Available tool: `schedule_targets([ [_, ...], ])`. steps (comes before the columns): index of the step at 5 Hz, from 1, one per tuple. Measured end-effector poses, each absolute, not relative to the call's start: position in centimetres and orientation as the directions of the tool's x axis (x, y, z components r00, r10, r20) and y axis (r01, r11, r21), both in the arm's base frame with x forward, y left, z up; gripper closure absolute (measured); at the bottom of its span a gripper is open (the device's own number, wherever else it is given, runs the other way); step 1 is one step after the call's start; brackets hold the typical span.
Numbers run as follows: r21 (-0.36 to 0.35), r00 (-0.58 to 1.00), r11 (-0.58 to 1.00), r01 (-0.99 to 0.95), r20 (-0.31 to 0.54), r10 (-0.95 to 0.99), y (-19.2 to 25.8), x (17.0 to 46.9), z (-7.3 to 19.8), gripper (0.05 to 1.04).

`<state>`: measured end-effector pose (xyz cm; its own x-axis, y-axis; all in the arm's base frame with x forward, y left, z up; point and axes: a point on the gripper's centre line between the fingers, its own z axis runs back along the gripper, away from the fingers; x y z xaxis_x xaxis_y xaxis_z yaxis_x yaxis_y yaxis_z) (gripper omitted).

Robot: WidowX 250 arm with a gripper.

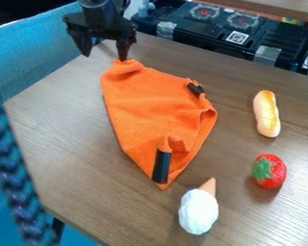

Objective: Fold the cloth from top left to bottom right

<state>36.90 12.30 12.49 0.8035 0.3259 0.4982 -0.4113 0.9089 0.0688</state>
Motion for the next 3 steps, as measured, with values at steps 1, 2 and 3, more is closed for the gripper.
schedule_targets([
  [1,0.068,0.777,0.891,-0.449,0.522,0.351,13.2,38.8,12.6,0.084],
  [2,0.040,0.739,0.851,-0.523,0.518,0.430,14.2,40.1,12.6,0.084],
  [3,-0.001,0.674,0.798,-0.603,0.534,0.510,15.2,40.9,12.3,0.084],
])
